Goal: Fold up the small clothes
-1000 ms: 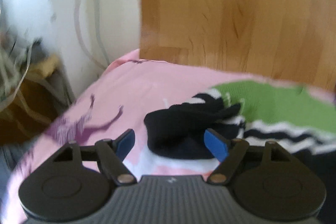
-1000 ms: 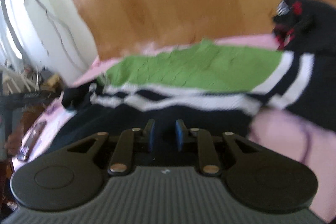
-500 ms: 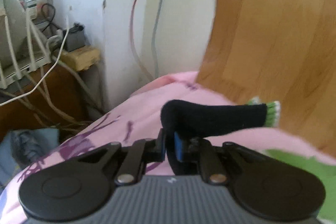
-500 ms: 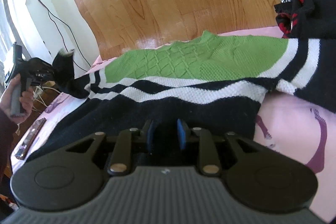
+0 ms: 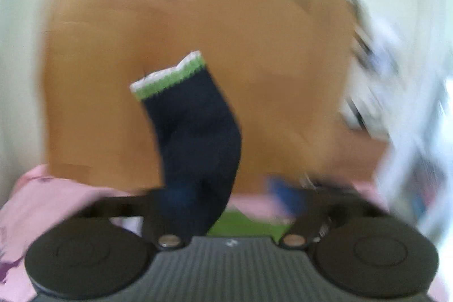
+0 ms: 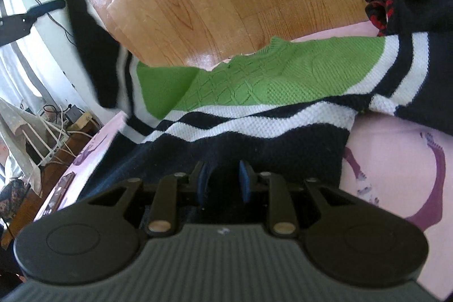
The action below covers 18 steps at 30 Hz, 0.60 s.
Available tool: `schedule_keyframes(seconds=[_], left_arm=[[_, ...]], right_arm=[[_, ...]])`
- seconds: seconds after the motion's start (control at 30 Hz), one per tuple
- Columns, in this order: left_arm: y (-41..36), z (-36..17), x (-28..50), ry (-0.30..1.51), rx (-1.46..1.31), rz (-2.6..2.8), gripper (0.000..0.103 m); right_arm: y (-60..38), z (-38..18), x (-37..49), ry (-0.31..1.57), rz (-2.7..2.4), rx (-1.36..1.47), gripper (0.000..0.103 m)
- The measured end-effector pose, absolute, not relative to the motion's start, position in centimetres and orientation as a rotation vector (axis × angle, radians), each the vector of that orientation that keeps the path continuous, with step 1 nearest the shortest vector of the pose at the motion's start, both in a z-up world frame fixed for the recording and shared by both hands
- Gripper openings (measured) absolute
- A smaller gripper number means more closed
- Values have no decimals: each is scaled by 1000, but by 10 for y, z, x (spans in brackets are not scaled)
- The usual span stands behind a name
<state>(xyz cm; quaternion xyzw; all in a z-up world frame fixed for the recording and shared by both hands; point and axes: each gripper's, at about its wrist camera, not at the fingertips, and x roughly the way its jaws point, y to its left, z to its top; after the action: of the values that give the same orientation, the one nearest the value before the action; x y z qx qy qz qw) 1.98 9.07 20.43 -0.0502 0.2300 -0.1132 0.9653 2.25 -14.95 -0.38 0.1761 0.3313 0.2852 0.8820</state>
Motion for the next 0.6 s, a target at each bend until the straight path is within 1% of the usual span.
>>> schedule_keyframes(seconds=[0.03, 0.1, 0.17, 0.2, 0.27, 0.3, 0.37, 0.43, 0.6], left_arm=[[62, 191, 17, 490, -24, -277, 99], [24, 161, 12, 569, 88, -343, 99], [6, 137, 4, 631, 149, -369, 92], [7, 128, 1, 642, 168, -359, 92], [29, 124, 0, 639, 167, -286, 93], [45, 125, 3, 641, 142, -230, 93], [85, 133, 14, 625, 82, -76, 101], [120, 135, 26, 602, 43, 35, 101], [184, 108, 76, 697, -143, 111, 101]], right_arm=[[-150, -4, 22, 691, 598, 370, 28], [-153, -5, 23, 693, 609, 371, 29], [-158, -5, 23, 696, 627, 376, 31], [-159, -5, 22, 695, 634, 384, 33], [-162, -4, 21, 681, 650, 408, 36], [-165, -4, 21, 668, 660, 421, 36], [-169, -2, 19, 641, 683, 448, 36], [-171, 1, 19, 629, 680, 451, 36], [-194, 23, 31, 527, 582, 453, 36]])
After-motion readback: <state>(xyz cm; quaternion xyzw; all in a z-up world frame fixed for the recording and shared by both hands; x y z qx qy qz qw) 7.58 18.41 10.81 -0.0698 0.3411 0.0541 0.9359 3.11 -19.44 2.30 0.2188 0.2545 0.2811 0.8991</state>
